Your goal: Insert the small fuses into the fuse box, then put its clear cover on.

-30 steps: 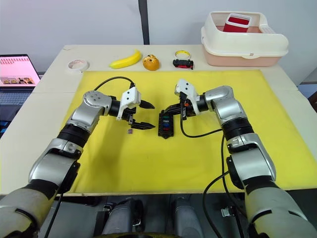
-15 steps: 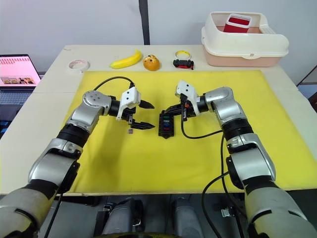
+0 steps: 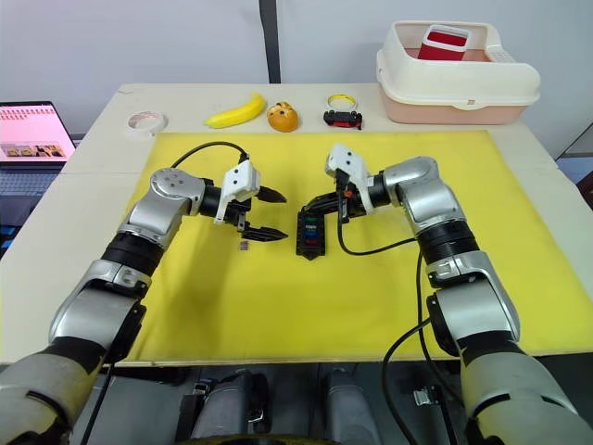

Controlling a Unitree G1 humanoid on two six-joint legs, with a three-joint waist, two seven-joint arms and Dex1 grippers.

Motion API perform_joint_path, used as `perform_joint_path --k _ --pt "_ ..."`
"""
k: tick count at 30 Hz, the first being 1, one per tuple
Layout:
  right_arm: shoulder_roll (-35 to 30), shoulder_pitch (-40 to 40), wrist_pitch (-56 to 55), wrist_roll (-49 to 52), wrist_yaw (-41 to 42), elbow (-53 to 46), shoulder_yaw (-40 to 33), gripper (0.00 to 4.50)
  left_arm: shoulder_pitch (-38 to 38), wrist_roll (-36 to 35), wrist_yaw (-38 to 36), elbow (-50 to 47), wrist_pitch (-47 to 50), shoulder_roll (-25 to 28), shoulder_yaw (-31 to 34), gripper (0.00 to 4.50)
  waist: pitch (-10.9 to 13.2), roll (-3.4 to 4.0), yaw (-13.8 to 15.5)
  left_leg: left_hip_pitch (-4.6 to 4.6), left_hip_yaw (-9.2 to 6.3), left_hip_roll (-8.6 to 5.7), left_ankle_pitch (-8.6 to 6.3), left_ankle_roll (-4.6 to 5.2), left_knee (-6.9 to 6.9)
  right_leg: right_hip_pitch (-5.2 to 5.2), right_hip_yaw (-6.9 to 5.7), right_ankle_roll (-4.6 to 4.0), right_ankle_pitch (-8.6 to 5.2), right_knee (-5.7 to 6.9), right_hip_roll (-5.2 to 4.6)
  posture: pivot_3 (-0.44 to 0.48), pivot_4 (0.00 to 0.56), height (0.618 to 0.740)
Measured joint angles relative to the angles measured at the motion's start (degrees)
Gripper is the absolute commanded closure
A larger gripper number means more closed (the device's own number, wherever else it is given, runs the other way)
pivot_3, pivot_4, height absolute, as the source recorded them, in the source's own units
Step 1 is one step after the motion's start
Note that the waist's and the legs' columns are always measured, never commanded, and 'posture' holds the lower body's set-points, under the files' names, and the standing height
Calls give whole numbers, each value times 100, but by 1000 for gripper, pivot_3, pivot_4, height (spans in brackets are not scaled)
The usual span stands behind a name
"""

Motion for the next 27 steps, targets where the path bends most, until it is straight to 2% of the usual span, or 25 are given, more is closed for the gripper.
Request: perform_joint_path --k 4,7,10,13,17,20,24,27 --pt "-492 202 802 470 -126 -1346 -447 4460 84 -311 -226 -507 507 268 136 0 0 0 11 0 -3 0 -9 14 -1 1 -1 0 0 -2 0 0 150 739" --pt "-1240 920 1317 781 -187 -2469 -784 4460 284 -552 -569 -951 1020 877 263 0 0 0 9 -1 -5 0 -12 20 -3 0 -2 -1 -1 -3 -1 0 150 739" --pt "-2075 1691 1501 881 -177 -3164 -1042 4460 506 -635 -839 -1209 1193 1535 365 0 0 0 7 2 -4 0 -12 21 -3 0 -1 -2 -1 -3 -1 0 150 739" --pt "-2676 2226 1504 1017 -170 -3584 -1450 3535 725 -662 -1034 -1421 1257 1891 401 0 0 0 15 2 -4 0 -12 21 -3 0 -2 -3 -2 -3 -1 0 150 739" --pt "-3687 3336 1506 1126 -22 -3647 -2484 1502 1104 -654 -1159 -1408 1234 2608 543 0 0 0 18 2 -2 0 -13 22 -6 1 -2 -3 -3 -11 -4 0 150 739" --pt "-3895 3756 1476 1244 18 -3636 -2988 44 1125 -655 -1164 -1343 1153 2755 582 0 0 0 13 10 -3 0 -13 21 -2 10 -1 -5 -3 -11 -4 0 150 739" --pt "-3966 4497 1317 1246 24 -3560 -3443 44 1340 -656 -1166 -1237 1045 2884 632 0 0 0 14 5 -2 0 -13 23 -2 6 0 -3 -3 -11 -5 0 150 739" --pt "-3966 4571 1292 1291 -54 -3558 -3480 44 1383 -664 -1165 -1243 1045 2881 643 0 0 0 10 7 -3 0 -13 22 -2 6 0 -2 -2 -9 -3 0 150 739"
